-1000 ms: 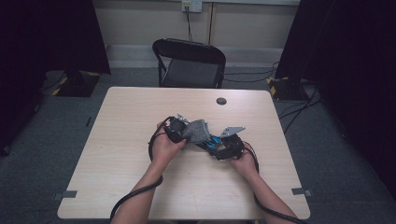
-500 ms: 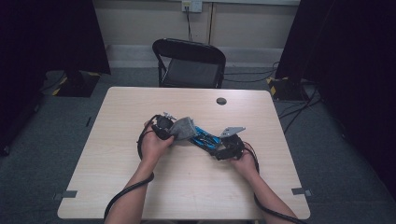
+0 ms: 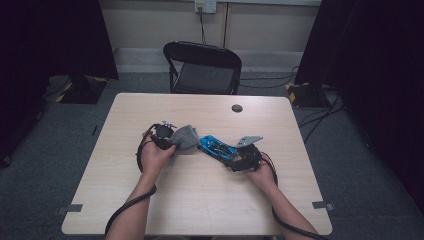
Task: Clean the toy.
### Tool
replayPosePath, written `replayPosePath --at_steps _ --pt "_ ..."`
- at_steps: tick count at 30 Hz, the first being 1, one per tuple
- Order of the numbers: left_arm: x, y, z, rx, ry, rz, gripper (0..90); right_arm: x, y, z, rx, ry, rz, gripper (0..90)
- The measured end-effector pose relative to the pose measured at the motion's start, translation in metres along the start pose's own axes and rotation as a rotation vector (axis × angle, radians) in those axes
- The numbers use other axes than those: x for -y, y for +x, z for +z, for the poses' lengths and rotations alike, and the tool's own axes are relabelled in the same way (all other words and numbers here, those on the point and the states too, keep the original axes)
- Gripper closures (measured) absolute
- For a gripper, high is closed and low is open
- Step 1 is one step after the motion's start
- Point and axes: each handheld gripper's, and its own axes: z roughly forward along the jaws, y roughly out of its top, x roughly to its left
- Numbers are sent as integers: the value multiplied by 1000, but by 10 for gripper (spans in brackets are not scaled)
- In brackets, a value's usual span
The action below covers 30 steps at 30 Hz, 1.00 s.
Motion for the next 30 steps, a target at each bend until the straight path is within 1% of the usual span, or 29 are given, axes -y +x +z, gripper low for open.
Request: replayPosePath --at_steps 2,3,5,6,8,10,13,15,18,19,20,22,24,27,28,30 --pt "1 2 -6 6 -9 -4 743 0 0 0 0 0 0 255" --pt "1 1 -9 10 -22 1 744 0 0 0 0 0 0 255" --pt "-1 -3 -16 23 -42 14 744 0 0 0 0 0 0 255" --pt "-3 -6 -20 33 -48 28 743 0 0 0 0 0 0 255" --pt "-6 -15 -25 52 -57 51 743 0 0 0 0 -1 -1 255" --pt "-11 -25 -29 76 -76 75 743 0 0 0 0 -1 -1 255" --pt "-17 -43 -30 99 -88 120 743 0 0 0 0 0 -1 255" --pt "-21 -55 -28 121 -83 149 743 0 0 0 0 0 -1 255" --pt "-25 -74 -22 135 -91 191 743 0 0 0 0 0 -1 255" --pt "-26 -79 -20 145 -89 202 743 0 0 0 0 0 0 255" --pt "-27 -85 -18 147 -94 210 743 0 0 0 0 0 0 255" --pt "-30 -95 -12 154 -88 227 743 0 0 0 0 0 -1 255" --pt "-31 -103 -8 166 -82 238 743 0 0 0 0 0 -1 255" --pt "-34 -114 -2 159 -66 259 743 0 0 0 0 0 0 255" --pt "-34 -117 1 161 -60 272 743 0 0 0 0 0 0 255" --pt "-36 -123 5 152 -50 284 743 0 0 0 0 0 0 255"
